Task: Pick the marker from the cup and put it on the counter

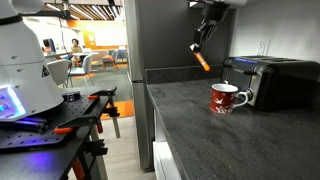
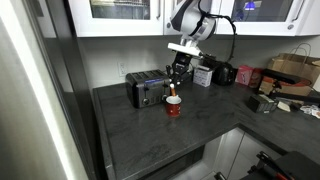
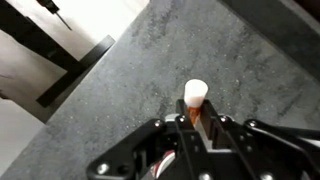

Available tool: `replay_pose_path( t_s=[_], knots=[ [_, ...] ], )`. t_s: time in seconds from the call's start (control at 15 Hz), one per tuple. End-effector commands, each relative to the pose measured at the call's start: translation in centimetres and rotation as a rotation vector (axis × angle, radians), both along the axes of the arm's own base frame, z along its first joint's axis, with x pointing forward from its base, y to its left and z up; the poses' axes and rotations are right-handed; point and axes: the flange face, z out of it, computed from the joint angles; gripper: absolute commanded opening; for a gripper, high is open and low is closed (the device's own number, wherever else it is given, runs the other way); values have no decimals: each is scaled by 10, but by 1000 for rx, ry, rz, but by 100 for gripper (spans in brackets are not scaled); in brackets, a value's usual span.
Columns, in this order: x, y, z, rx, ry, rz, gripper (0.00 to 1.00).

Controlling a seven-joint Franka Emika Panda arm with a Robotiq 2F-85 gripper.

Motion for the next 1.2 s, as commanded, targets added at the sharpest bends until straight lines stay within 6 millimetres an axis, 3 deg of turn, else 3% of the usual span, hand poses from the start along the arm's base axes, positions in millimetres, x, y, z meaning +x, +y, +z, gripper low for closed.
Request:
replay_pose_path(
  t_s=[0.0,0.33,0.8,1.13],
  knots=[
    [-17,10,-8,-12,111,55,5],
    [-27,18,-32,134,155,252,5],
    [-24,-22,-86,261,-13,535,5],
    [-28,-41,-110,360,-126,776,5]
  ],
)
